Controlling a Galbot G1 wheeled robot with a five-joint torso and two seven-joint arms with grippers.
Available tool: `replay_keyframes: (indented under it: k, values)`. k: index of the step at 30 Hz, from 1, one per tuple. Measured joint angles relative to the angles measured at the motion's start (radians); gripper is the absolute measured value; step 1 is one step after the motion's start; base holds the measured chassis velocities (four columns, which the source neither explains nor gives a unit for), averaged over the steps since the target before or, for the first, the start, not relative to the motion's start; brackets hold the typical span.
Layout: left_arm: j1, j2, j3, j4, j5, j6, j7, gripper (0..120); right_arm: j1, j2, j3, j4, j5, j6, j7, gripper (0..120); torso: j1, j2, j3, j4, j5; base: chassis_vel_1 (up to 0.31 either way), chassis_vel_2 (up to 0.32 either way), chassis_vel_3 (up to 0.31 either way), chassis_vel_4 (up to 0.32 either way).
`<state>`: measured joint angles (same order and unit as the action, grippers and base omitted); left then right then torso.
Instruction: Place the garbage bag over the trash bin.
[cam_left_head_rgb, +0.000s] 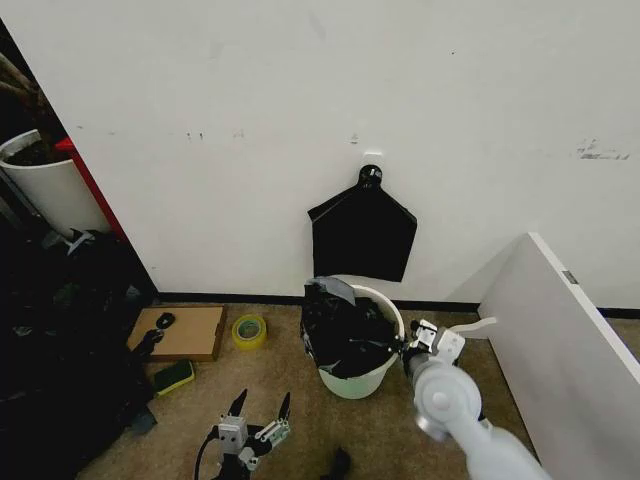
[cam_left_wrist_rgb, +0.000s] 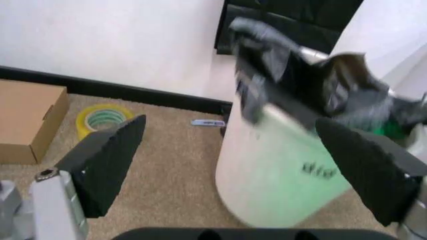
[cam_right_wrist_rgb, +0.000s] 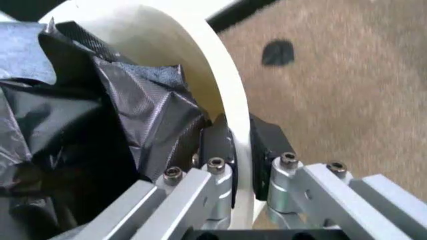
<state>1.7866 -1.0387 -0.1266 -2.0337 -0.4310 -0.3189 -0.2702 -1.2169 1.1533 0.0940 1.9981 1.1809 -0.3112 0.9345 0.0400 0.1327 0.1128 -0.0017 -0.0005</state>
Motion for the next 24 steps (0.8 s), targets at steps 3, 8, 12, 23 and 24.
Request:
replay_keyframes:
  k: [3,8,12,23,24]
  values:
    - [-0.003,0.005,-0.002,-0.001,-0.006,0.005,0.000,100,-0.013,0.014,-0.009,-0.005,-0.012,0.000,-0.002,3,0.000,0.000,0.000,0.0000,-0.0002,0.000,0.000,0.000,0.000]
    - [-0.003,0.006,-0.007,-0.001,-0.009,0.007,0.000,100,-0.013,0.041,-0.019,-0.031,-0.042,0.003,-0.011,3,0.000,0.000,0.000,0.0002,0.0000,0.000,0.000,0.000,0.000]
    - [-0.003,0.003,-0.007,-0.001,-0.010,0.007,0.001,100,-0.013,0.047,-0.020,-0.038,-0.052,0.006,-0.018,3,0.000,0.000,0.000,0.0001,-0.0001,0.000,0.000,0.000,0.000]
    - [-0.002,-0.001,-0.009,-0.004,-0.006,0.012,0.001,100,-0.034,0.044,-0.022,-0.038,-0.067,-0.015,-0.057,27,0.000,0.000,0.000,0.0001,0.0000,0.000,0.000,0.000,0.000]
    - [-0.002,0.000,-0.010,-0.004,-0.005,0.012,0.001,100,-0.035,0.042,-0.022,-0.035,-0.070,-0.015,-0.059,30,0.000,0.000,0.000,0.0002,0.0000,0.000,0.000,0.000,0.000]
